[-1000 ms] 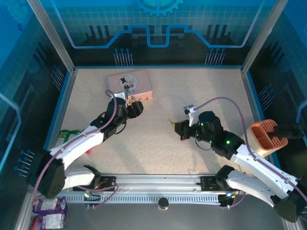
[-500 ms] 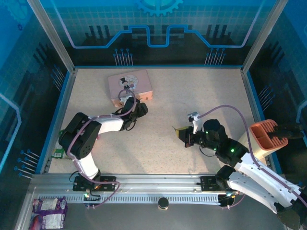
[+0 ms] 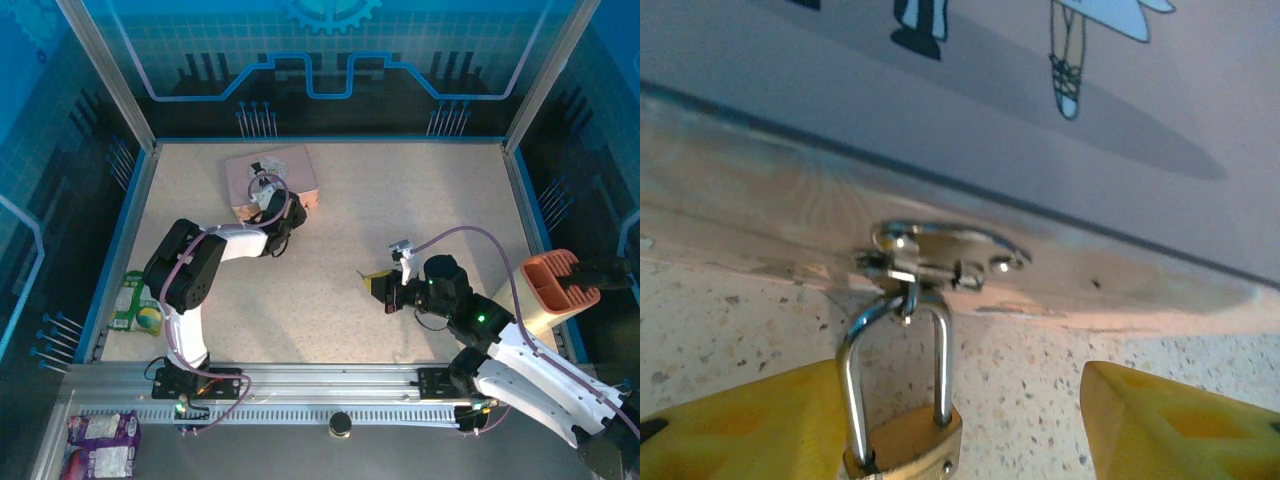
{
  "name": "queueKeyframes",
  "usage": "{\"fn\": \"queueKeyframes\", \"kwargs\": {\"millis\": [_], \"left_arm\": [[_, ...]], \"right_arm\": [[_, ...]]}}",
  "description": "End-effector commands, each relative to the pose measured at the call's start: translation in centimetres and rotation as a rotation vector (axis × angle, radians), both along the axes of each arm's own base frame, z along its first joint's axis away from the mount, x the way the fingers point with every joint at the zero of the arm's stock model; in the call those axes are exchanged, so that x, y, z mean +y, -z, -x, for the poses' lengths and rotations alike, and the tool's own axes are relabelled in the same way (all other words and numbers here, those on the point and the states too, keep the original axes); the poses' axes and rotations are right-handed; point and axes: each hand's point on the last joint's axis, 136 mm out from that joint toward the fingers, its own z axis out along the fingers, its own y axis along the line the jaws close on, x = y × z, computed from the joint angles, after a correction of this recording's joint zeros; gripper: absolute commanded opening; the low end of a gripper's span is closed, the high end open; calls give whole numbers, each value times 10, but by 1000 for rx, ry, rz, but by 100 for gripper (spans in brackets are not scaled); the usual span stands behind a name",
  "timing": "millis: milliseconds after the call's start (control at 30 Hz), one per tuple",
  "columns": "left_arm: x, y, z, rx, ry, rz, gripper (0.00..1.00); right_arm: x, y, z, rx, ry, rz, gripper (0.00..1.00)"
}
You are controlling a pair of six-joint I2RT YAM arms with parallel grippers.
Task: Unlock a padlock with a key
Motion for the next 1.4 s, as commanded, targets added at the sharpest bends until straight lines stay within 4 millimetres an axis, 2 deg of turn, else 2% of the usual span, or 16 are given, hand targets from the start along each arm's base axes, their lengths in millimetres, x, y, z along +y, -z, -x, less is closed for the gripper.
{"fn": "queueKeyframes", "kwargs": {"millis": [0,200,333,467,600,667,867,1000,1167,1367], "left_arm": [[8,15,0,56,-53,-12,60],[9,32,0,117,-65,30,46],[8,32,1,111,-57,37,36],[8,30,1,98,-43,39,30],[6,32,5,77,-31,70,16],[6,32,8,72,-27,76,12],[-6,25,17,48,54,135,3],[-23,23,30,59,160,203,1],[-40,20,58,104,276,289,0],[-55,2,90,123,391,390,0]], "right_arm": [[-1,-12,0,-24,-6,-28,0],[-1,-12,3,-13,-11,-30,0],[-1,-8,3,0,-4,-38,0],[0,-5,2,17,5,-49,0],[-3,-2,-2,29,41,-62,0],[-3,0,-4,44,55,-64,0],[-6,21,-14,158,142,-77,0],[0,32,-18,252,140,-153,0],[8,42,-19,324,126,-192,0],[19,54,-23,394,110,-208,0]]}}
